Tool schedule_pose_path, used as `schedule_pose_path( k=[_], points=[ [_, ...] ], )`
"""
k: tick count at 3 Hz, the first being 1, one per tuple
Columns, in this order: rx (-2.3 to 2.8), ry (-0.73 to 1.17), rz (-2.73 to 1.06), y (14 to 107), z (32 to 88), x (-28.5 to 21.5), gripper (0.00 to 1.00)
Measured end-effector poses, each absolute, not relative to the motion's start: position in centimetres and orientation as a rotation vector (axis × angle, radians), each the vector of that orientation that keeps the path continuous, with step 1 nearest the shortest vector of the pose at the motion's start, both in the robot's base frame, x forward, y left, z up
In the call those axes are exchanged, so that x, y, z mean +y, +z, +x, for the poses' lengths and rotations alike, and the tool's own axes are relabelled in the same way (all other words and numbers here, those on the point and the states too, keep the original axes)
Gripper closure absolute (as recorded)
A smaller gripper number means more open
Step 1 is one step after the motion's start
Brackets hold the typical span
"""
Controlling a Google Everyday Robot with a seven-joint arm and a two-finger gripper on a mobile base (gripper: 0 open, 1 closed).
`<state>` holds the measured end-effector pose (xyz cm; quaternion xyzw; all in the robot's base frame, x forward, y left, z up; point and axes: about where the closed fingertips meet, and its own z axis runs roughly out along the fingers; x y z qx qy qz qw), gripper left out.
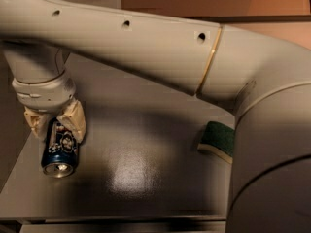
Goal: Pick pepsi can
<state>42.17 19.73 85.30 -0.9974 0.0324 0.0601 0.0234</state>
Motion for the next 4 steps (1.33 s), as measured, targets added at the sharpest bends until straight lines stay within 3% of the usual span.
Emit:
schedule_pose_path(
  k=[1, 2, 4],
  points=[
    [0.13, 0.184, -3.078, 86.0, 42.5, 19.5, 0.88],
    [0.189, 0.168, -3.035, 88.5, 43.3, 19.5, 1.0],
    [0.282, 0.082, -2.898, 95.7, 46.5, 20.5, 1.0]
  ],
)
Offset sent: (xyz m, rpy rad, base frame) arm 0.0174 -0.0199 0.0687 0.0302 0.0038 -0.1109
